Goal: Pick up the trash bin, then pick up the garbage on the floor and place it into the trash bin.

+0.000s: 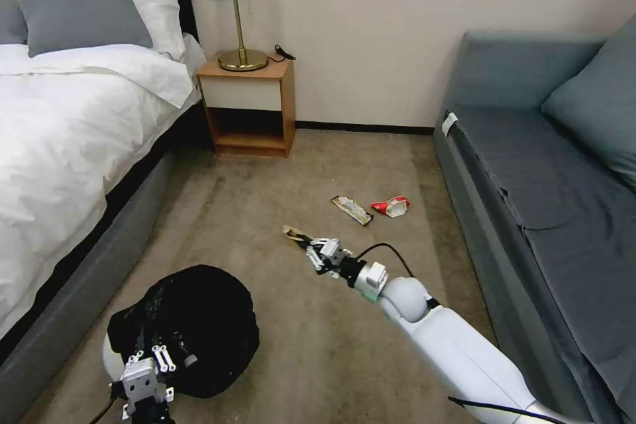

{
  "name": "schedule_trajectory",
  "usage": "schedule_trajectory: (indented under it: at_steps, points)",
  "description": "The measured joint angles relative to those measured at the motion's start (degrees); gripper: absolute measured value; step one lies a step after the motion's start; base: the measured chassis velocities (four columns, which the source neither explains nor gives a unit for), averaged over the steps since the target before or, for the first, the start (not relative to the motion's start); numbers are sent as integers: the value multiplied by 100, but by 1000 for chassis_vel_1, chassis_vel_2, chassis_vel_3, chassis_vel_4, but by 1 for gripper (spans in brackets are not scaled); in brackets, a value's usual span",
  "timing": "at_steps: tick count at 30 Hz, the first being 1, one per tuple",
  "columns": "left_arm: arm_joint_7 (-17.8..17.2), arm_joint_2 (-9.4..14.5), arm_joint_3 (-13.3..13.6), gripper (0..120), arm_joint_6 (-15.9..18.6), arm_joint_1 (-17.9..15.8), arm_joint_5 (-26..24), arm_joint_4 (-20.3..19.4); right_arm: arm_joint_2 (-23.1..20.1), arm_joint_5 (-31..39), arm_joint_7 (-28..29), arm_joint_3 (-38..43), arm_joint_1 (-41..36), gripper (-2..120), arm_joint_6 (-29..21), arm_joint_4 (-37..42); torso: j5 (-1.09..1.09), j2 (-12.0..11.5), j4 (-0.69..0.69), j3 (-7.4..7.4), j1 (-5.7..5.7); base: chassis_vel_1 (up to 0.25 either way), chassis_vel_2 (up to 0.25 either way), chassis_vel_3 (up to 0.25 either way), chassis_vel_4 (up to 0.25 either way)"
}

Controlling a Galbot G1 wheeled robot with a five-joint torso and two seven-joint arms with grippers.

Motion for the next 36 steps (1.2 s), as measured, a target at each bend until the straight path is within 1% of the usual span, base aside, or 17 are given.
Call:
schedule_trajectory:
  at_steps: [3,4,5,8,9,11,17,21,31,33,35,36]
  points:
    - [0,-11,33,6,5,-20,14,15,94,144,-3,-104,1,0,7,39,-1,0,0,0,0,0,0,0,0]
    - [1,-22,60,6,9,-40,32,28,215,237,-7,-171,6,0,11,39,0,0,0,0,0,0,0,0,0]
    - [1,-22,60,6,9,-40,32,28,215,237,-7,-171,6,0,11,39,0,0,0,0,0,0,0,0,0]
    - [7,-51,112,6,9,-78,46,51,477,395,-9,-277,-13,0,13,3,0,0,1,0,0,0,0,0,0]
    - [7,-51,112,6,9,-78,46,51,477,395,-9,-277,-13,0,13,3,0,0,1,0,0,0,0,0,0]
    - [13,-75,130,6,8,-102,46,58,635,460,-18,-334,-78,0,12,-47,0,0,1,0,0,0,0,0,0]
    - [22,-92,135,6,4,-156,27,58,851,614,-32,-520,-281,0,-5,-121,-1,0,0,0,0,0,0,0,0]
    - [26,-92,138,6,23,-213,19,59,1024,589,-51,-605,-324,0,-5,-273,0,0,0,0,0,0,0,0,0]
    - [30,-108,184,6,119,-391,-27,133,1290,388,-132,-712,-435,0,47,-582,0,0,0,0,0,0,0,0,0]
    - [33,-101,202,6,127,-405,-60,138,1363,319,-154,-715,-448,0,85,-697,0,0,0,0,0,0,0,0,0]
    - [41,-71,244,6,159,-400,-228,139,1544,163,-192,-710,-450,0,174,-1007,-1,0,0,0,0,0,0,0,0]
    - [41,-71,244,6,159,-400,-228,139,1544,163,-192,-710,-450,0,174,-1007,-1,0,0,0,0,0,0,0,0]
